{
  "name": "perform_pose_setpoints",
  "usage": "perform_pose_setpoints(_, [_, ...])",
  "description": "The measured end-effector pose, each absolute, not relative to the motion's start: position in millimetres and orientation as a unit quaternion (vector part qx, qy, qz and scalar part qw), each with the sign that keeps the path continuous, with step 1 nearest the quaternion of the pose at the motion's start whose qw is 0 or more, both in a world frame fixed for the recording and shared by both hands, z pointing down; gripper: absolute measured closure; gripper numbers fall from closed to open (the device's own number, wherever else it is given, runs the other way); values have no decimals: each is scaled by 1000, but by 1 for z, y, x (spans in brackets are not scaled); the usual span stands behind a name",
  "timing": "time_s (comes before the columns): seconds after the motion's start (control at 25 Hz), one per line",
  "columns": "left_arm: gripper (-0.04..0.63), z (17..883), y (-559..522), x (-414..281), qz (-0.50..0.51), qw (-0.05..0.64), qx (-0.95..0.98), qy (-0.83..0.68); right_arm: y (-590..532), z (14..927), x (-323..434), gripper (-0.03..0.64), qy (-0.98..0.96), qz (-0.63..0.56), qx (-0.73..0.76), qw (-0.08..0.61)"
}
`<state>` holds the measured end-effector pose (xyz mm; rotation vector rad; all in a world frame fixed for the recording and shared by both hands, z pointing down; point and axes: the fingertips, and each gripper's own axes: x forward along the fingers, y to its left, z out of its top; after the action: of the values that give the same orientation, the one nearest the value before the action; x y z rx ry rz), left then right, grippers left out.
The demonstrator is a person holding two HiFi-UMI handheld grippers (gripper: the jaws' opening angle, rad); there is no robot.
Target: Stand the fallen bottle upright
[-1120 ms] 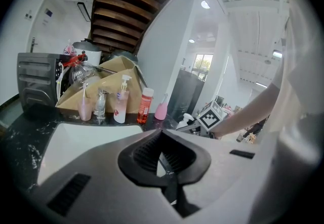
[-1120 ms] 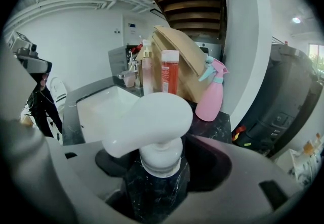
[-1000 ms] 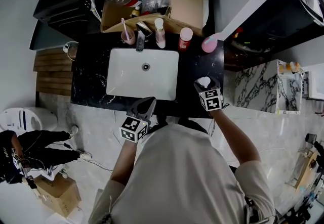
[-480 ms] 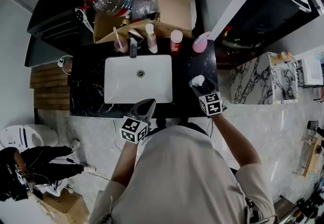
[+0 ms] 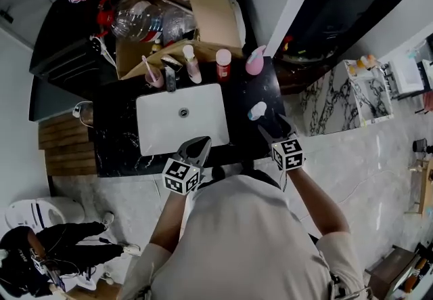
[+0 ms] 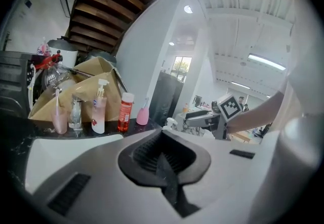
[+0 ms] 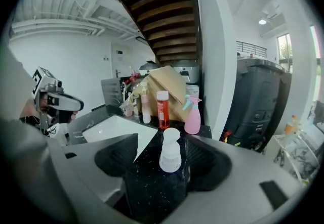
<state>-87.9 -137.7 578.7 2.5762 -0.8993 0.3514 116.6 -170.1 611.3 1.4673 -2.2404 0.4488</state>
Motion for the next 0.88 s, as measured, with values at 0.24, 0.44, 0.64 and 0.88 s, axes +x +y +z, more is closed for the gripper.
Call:
perform_pose_setpoints(0.24, [588, 560, -133, -82, 115, 189, 931, -289, -147, 572, 120, 329, -793, 167, 557, 183])
perform_pose_setpoints(0.44, [588, 547, -135, -77, 111, 179, 940, -270, -133, 546, 126, 385, -781, 161, 579, 170])
perform_pose_setpoints(0.64, [589, 534, -137, -72, 107, 168, 943, -267, -123, 525, 132, 425, -778, 153, 587, 162])
perform_pose_setpoints(0.88, [588, 521, -134, -63, 102, 159, 943, -273, -121, 507, 140, 490, -787, 141, 582, 147])
